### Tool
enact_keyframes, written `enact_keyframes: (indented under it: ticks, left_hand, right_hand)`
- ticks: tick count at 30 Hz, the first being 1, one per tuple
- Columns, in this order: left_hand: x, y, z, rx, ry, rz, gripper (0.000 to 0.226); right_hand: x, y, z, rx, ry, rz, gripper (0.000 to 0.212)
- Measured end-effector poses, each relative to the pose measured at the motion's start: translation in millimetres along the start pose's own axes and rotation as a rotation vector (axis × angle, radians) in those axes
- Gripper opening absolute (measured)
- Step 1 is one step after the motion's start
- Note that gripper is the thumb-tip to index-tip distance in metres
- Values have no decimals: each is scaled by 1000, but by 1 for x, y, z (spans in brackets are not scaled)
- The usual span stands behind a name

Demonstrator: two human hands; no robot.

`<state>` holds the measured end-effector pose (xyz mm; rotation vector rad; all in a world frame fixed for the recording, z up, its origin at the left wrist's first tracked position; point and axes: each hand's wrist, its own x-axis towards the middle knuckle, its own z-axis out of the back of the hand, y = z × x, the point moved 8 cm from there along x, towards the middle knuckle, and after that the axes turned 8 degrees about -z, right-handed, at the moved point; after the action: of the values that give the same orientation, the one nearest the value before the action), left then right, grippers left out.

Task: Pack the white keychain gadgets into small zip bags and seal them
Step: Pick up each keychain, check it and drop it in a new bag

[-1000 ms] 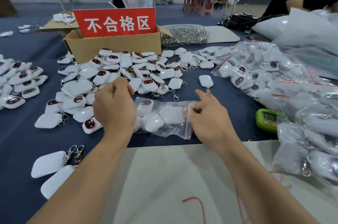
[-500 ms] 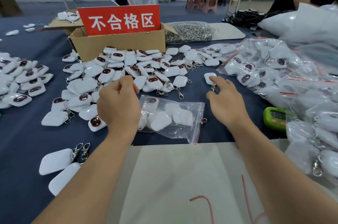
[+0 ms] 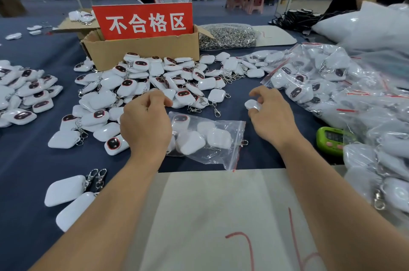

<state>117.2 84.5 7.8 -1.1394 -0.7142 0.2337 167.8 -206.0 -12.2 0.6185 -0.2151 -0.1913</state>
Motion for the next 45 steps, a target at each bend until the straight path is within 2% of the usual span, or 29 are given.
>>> enact_keyframes:
  ticks: [2,4,6,9,12,15,20,22,25,28,31,33,36,38,42,45]
  left_hand:
    - [3,4,-4,-44,37,14,31]
    - [4,9,-9,-72,116,38,32]
    - [1,13,-18,-30,249,60,34]
    - [-2,16,-25,90,382,47,35]
    - [2,11,-17,71,322,16,32]
    - [1,-1,-11,49,286,-48,27]
    - [-2,-1,-15,153,352,-47,33]
    - [-1,-5,-13,166,325,-83,36]
    - [3,-9,-1,-3,174,-134,42]
    - [9,-2,4,-328,80,-42,39]
    - [17,8,9,-465,13,70,36]
    - [19,11,11,-402,55,89,34]
    - [14,12,4,29,230,28,39]
    - [8,13,1,213,268,23,50]
    - [5,14,1,323,301,34,56]
    - [7,20,-2,313,348,31,48]
  right_hand:
    - [-5,1,0,-159,16,22,42]
    - [-11,2,1,-236,20,47,40]
    - [-18,-1,5,-161,15,38,34]
    - [-26,-18,18,120,-54,-98,25]
    - [-34,-32,34,312,-156,-199,26]
    - [-49,-34,47,390,-232,-170,27]
    - [-65,-29,44,423,-186,-116,28]
    - [-64,-25,41,410,-160,-118,28]
    - [-60,-26,41,435,-163,-148,28]
    - [-55,-29,42,431,-175,-163,28]
    - [-52,-30,40,422,-176,-166,28]
    - [-51,-32,38,421,-173,-177,27]
    - [-50,-34,38,429,-173,-184,27]
    - [-48,-34,37,428,-170,-189,27]
    - [-47,-35,35,426,-150,-203,27]
    - [-47,-35,35,413,-151,-199,26]
